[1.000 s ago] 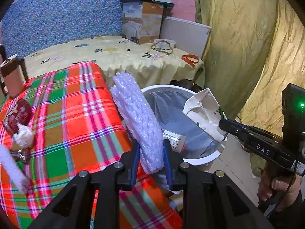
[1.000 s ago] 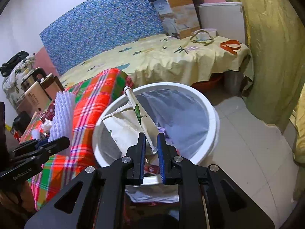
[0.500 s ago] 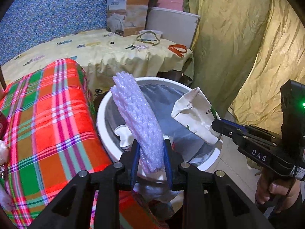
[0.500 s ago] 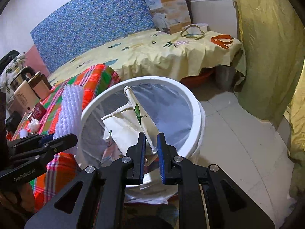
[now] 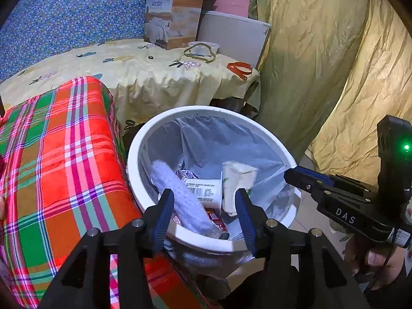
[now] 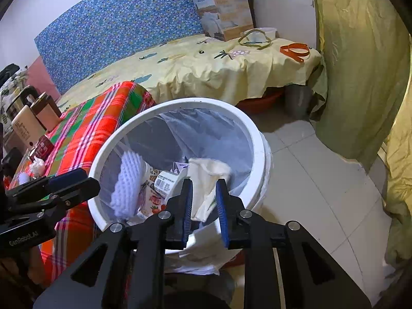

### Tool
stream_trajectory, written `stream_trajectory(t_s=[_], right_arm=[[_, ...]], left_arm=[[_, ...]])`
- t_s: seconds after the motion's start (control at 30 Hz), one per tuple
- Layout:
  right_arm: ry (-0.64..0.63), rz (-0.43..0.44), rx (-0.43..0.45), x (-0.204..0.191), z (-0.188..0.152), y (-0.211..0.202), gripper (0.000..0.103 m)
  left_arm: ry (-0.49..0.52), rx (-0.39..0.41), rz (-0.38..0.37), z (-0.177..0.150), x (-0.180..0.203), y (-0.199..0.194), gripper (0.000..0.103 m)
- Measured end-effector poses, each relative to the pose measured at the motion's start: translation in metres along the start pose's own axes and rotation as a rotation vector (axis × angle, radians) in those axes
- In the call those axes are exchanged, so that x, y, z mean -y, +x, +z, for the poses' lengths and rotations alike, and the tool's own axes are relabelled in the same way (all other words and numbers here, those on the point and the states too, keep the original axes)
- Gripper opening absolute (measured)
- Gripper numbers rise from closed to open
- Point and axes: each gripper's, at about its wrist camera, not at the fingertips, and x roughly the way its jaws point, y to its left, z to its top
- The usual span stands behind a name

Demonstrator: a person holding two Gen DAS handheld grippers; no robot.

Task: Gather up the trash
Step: 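Move both tools back over the table toward the tissue and red can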

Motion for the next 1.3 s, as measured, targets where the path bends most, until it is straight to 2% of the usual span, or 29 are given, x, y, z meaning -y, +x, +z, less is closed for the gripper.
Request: stream_trajectory(t_s=[0.23,0.4,0.73,0.87,1.13,1.3], right_arm=[[-0.004,0.037,0.026,-0.008,-0.001,-0.012,0.022],[-0.015,0.095,0.05,-0.021,-0.001,-0.02,0.03],[-0.107,0.201,0.081,-0.056,-0.005,-0.034,0.035],[-0.139,0.23,0.08,-0.069,-0.007,-0.036,0.041],[-0.206,0.286,0.072,-0.097,-0.013,-0.042,0.045],[-0.255,0.308,0.059,-0.111,-0.017,-0.042,0.046]], left_arm=[[-0.039,0.032,0.011,-0.005,-0.012,-0.022,0.051],[-0.066,0.056,0.048,-0.015,-0.022,-0.04,0.051],[-0.117,0.117,0.142,-0.035,-0.045,-0.079,0.052],[-0.128,0.133,0.185,-0.044,-0.054,-0.091,0.052],[-0.162,0.142,0.222,-0.061,-0.074,-0.112,0.052],[-0.187,0.164,0.277,-0.073,-0.089,-0.128,0.052]])
